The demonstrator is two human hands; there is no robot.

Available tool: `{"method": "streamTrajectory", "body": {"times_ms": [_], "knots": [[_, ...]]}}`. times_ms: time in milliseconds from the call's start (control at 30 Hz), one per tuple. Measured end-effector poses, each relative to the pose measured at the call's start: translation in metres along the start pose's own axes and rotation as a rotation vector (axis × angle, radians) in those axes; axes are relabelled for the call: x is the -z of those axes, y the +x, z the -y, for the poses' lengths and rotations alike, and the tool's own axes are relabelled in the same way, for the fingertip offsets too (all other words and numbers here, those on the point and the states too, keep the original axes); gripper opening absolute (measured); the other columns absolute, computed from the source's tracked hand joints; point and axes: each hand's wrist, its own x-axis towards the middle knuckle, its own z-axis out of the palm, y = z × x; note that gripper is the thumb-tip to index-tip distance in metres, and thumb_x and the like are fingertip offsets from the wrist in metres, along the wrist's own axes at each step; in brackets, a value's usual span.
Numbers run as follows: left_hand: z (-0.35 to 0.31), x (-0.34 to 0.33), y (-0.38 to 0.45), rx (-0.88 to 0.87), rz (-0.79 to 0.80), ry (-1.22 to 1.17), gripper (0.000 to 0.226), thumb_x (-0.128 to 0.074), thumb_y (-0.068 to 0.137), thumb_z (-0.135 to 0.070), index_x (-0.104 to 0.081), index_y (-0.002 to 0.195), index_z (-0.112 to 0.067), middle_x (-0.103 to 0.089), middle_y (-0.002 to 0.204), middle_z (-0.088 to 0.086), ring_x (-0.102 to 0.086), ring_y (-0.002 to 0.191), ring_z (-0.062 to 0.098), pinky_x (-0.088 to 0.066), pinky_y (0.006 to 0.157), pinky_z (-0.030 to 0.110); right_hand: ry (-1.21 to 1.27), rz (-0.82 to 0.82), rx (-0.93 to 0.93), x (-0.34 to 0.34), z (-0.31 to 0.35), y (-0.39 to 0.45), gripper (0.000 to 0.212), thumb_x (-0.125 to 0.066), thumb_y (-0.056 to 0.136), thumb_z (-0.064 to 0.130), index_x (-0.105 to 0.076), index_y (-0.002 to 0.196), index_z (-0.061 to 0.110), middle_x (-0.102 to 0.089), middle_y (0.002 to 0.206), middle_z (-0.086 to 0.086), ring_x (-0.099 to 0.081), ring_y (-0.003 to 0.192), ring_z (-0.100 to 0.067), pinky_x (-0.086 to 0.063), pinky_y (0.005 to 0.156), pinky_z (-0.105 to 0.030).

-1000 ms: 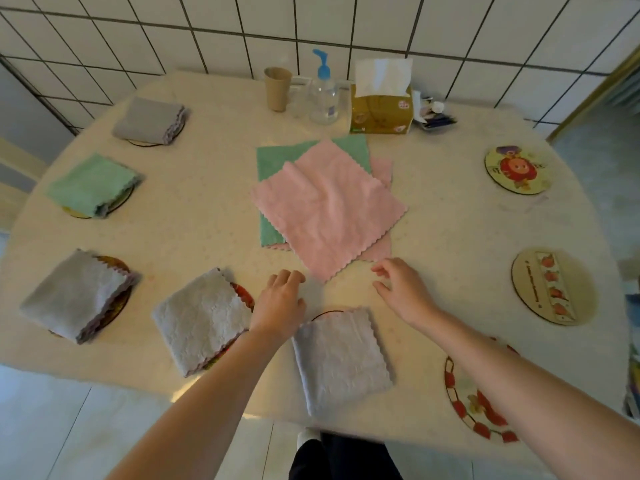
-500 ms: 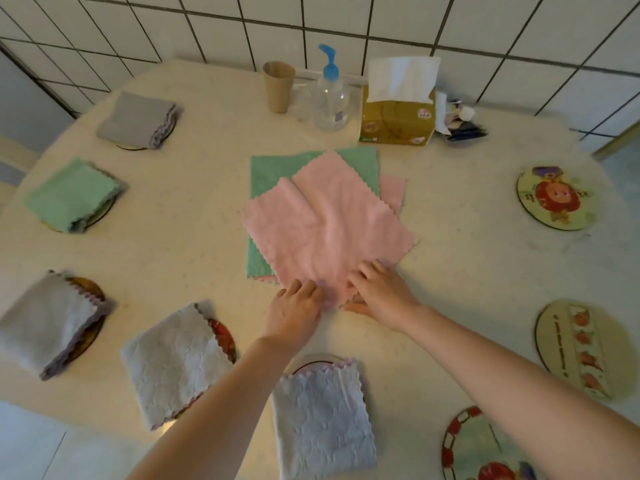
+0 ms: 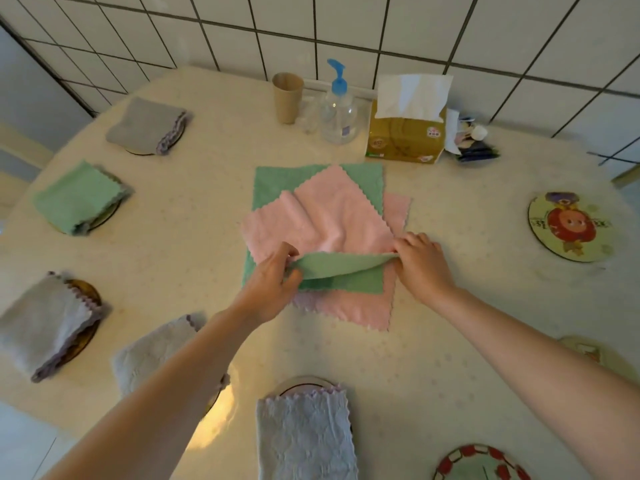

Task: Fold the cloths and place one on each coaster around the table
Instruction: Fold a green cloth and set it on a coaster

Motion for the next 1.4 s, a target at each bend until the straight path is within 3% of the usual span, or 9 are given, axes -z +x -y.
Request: {"method": "streamTrajectory", "body": {"times_ms": [167,400,500,600,733,867,1033,1233,1400], "knots": [[0.008,0.018,0.008,0.005,0.011,0.183,0.016,-0.059,0.083,-0.009,-0.055,0.097,-0.003,-0.057,0.092,0.013,-0.056,0.086,0.031,-0.033,0.065,0.032,0.269,-0.089,0.007,0.028,-0.008,0.025,0.019,-0.055,0.087,0.006,-0.065,0.103,0.008,-0.063,0.105,-0.013,-0.057,0.095,-0.033,-0.042,0.075,-0.035],[-0.008,0.056,-0.01,0.032,-0.342,0.083,0.015,-0.066,0.084,-0.012,-0.058,0.072,-0.01,-0.053,0.062,0.009,-0.048,0.061,0.026,-0.032,0.055,0.033,0.623,-0.373,-0.013,0.08,0.017,0.006,0.025,-0.056,0.081,-0.003,-0.071,0.098,0.008,-0.071,0.098,-0.004,-0.065,0.091,-0.017,-0.048,0.083,-0.022],[-0.024,0.064,-0.035,-0.008,-0.477,-0.058,0.008,-0.066,0.082,-0.009,-0.065,0.075,-0.012,-0.058,0.063,0.008,-0.05,0.055,0.019,-0.041,0.054,0.029,0.675,-0.492,0.016,0.099,0.028,-0.02,0.024,-0.055,0.083,-0.002,-0.07,0.097,0.009,-0.071,0.095,0.001,-0.062,0.088,-0.005,-0.044,0.079,-0.009],[-0.05,0.06,-0.067,-0.069,-0.582,-0.136,0.011,-0.064,0.082,-0.007,-0.068,0.085,-0.016,-0.057,0.067,0.001,-0.044,0.057,0.008,-0.034,0.054,0.017,0.736,-0.607,0.024,0.117,0.035,-0.061,0.022,-0.052,0.08,-0.002,-0.067,0.092,0.008,-0.069,0.092,0.0,-0.059,0.087,-0.002,-0.044,0.079,-0.008],[-0.068,0.03,-0.109,-0.078,-0.562,-0.196,0.006,-0.063,0.081,-0.008,-0.065,0.079,-0.013,-0.056,0.062,0.005,-0.041,0.056,0.011,-0.032,0.053,0.027,0.72,-0.658,-0.012,0.128,0.028,-0.123,0.021,-0.051,0.079,-0.004,-0.066,0.091,0.004,-0.068,0.096,-0.005,-0.057,0.092,0.0,-0.038,0.082,-0.002],[-0.088,-0.009,-0.145,-0.117,-0.449,-0.198,0.011,-0.067,0.083,-0.014,-0.061,0.076,-0.02,-0.045,0.054,-0.011,-0.036,0.051,0.005,-0.029,0.051,0.027,0.701,-0.669,-0.066,0.137,0.002,-0.181,0.021,-0.05,0.081,-0.004,-0.065,0.092,0.003,-0.064,0.1,0.002,-0.054,0.104,0.003,-0.036,0.088,-0.002],[-0.121,-0.031,-0.161,-0.139,-0.401,-0.204,0.019,-0.066,0.085,-0.019,-0.056,0.071,-0.025,-0.042,0.053,-0.007,-0.035,0.053,0.011,-0.027,0.052,0.031,0.68,-0.663,-0.076,0.148,-0.025,-0.224,0.031,-0.05,0.085,-0.004,-0.064,0.111,0.006,-0.065,0.109,0.001,-0.054,0.104,0.005,-0.036,0.093,-0.002],[-0.165,-0.053,-0.181,-0.208,-0.506,-0.149,0.005,-0.064,0.087,-0.016,-0.062,0.082,-0.017,-0.05,0.063,-0.008,-0.041,0.059,0.01,-0.029,0.052,0.017,0.692,-0.682,-0.034,0.16,-0.064,-0.265,0.026,-0.051,0.089,0.002,-0.066,0.108,0.013,-0.064,0.119,0.002,-0.05,0.123,-0.004,-0.041,0.106,-0.026],[-0.178,-0.078,-0.216,-0.378,-0.625,-0.034,0.024,-0.066,0.082,0.001,-0.068,0.105,-0.003,-0.063,0.109,-0.002,-0.054,0.102,0.003,-0.038,0.09,0.008,0.671,-0.648,0.159,0.158,-0.098,-0.304,0.024,-0.053,0.086,-0.003,-0.066,0.104,0.006,-0.059,0.118,0.005,-0.049,0.125,-0.008,-0.04,0.105,-0.022]]}}
